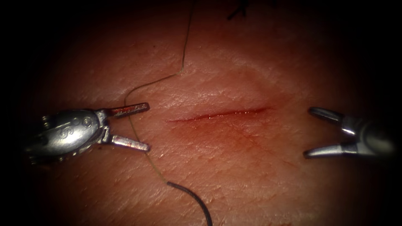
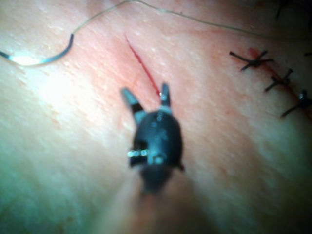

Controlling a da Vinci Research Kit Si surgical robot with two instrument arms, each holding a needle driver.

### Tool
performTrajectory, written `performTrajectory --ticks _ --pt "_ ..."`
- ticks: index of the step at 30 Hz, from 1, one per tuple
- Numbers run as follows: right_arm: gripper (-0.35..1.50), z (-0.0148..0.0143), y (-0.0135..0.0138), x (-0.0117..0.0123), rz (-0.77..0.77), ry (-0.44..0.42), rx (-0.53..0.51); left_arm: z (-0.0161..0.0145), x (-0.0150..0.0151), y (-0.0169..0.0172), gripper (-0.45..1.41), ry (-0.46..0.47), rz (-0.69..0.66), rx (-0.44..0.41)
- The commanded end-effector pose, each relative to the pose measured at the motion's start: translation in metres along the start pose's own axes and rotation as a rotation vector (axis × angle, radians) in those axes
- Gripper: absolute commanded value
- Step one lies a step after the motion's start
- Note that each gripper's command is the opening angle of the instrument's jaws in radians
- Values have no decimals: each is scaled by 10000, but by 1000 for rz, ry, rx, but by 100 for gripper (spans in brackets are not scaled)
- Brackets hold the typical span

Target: Wound Closure

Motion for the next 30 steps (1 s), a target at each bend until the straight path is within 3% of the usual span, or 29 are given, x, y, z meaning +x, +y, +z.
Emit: performTrajectory --ticks 1,10,15,20,30 --pt "59 9 0 -3 -2 3 1 6 -3 -1 59 0 0 0" --pt "61 7 -6 1 -5 6 0 8 0 1 61 -2 7 11" --pt "61 8 -8 0 -7 6 -1 9 -1 -9 76 -9 -1 72" --pt "61 7 -7 2 -11 6 -2 13 -2 -13 78 -13 -3 108" --pt "61 9 -8 0 -13 9 -4 54 -22 -63 85 -53 35 170"
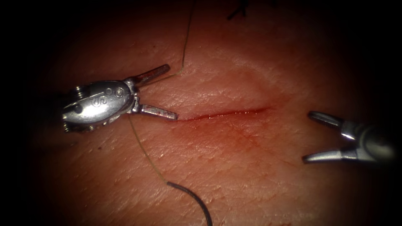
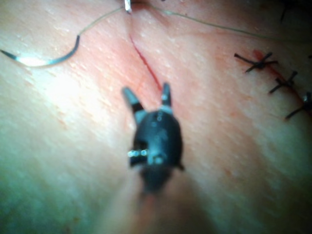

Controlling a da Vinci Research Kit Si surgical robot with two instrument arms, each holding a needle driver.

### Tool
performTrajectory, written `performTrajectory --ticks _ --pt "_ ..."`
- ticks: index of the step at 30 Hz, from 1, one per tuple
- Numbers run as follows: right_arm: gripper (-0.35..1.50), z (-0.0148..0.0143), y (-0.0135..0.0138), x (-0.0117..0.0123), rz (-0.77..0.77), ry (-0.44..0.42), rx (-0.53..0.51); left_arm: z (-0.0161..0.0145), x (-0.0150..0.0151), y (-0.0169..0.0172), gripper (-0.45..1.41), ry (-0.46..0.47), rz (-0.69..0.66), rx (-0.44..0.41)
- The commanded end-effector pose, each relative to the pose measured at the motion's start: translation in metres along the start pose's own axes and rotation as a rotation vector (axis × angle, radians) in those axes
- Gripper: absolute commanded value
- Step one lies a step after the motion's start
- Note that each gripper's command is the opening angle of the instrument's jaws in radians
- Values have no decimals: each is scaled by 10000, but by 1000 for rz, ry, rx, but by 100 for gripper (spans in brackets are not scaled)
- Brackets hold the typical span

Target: Wound Closure

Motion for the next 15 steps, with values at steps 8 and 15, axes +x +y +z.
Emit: performTrajectory --ticks 8,15 --pt "61 12 -1 -4 -3 -3 0 18 -33 -18 63 -151 33 8" --pt "61 14 -3 -3 -2 -2 1 4 -31 -19 -45 -212 -17 -34"
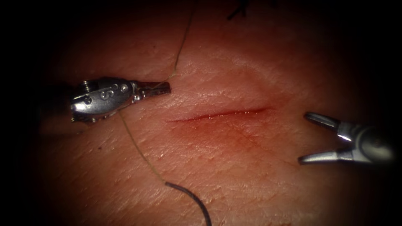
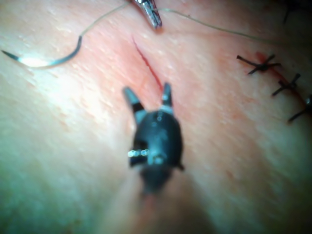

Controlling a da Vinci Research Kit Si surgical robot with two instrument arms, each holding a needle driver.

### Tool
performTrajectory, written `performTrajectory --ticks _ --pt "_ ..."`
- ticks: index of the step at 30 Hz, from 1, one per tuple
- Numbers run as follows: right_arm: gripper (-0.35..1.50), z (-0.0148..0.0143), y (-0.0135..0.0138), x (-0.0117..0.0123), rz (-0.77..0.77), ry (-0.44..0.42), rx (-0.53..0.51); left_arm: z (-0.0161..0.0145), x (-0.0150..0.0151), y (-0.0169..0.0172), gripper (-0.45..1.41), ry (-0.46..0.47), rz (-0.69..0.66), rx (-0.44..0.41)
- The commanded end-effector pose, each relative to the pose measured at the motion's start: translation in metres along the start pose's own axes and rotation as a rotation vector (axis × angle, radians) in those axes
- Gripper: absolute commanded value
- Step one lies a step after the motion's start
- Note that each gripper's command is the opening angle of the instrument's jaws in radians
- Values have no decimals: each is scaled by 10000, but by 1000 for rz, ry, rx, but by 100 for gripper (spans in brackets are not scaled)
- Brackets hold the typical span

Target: Wound Closure

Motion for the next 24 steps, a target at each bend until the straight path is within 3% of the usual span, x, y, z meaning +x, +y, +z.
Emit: performTrajectory --ticks 1,9,19,24 --pt "61 9 1 -3 -1 2 1 5 1 -5 -45 1 -3 2" --pt "61 12 0 -4 -2 3 0 9 19 -36 -45 1 -26 18" --pt "59 16 -2 -4 -3 2 0 75 50 -95 -45 25 -50 36" --pt "59 17 -2 -4 -3 2 0 87 56 -122 -45 24 -43 43"
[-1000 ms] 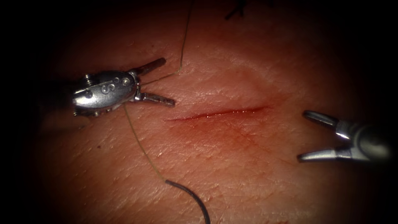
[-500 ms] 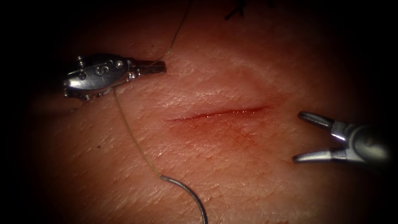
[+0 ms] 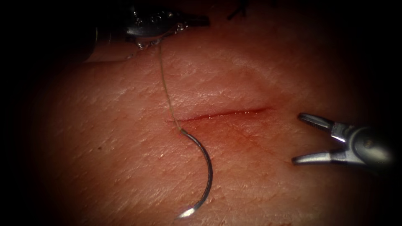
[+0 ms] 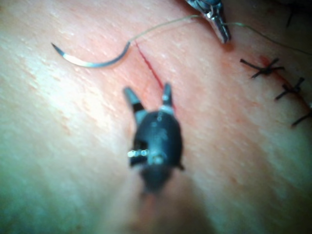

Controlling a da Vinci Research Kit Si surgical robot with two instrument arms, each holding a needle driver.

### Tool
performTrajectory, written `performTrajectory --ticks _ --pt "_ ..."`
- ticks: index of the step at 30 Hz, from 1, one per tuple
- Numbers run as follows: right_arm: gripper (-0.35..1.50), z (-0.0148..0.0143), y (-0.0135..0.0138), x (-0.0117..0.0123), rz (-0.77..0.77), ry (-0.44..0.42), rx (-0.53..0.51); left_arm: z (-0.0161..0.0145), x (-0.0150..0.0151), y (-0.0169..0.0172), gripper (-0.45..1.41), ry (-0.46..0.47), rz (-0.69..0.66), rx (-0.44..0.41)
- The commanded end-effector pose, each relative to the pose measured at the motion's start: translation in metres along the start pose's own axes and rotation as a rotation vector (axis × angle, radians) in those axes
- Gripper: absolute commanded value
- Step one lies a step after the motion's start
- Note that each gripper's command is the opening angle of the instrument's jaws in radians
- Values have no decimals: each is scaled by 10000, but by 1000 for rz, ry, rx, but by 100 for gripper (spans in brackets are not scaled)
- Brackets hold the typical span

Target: Wound Closure

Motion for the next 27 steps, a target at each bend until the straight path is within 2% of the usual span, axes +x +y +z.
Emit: performTrajectory --ticks 1,16,17,18,19,20,21,23,24,25,27 --pt "59 9 0 -3 -2 2 0 7 1 -12 -45 4 3 0" --pt "59 11 -1 -4 -2 3 1 1 13 -66 -45 -1 20 21" --pt "57 11 -1 -4 -2 4 1 2 13 -70 17 -2 19 26" --pt "57 11 -1 -4 -2 4 1 2 13 -71 51 -2 19 27" --pt "57 11 -1 -4 -2 4 1 3 13 -71 71 4 19 29" --pt "57 11 -1 -4 -3 1 3 2 12 -70 76 13 18 39" --pt "57 11 -1 -4 -4 1 2 2 12 -69 99 19 16 51" --pt "57 11 -2 -5 -4 1 2 0 9 -64 123 29 -12 81" --pt "57 12 -2 -5 -5 0 6 -2 8 -61 124 30 -14 84" --pt "57 12 -3 -5 -5 0 5 -8 5 -52 134 35 -20 75" --pt "59 12 -3 -5 -5 0 5 -21 -2 -37 136 41 -29 45"
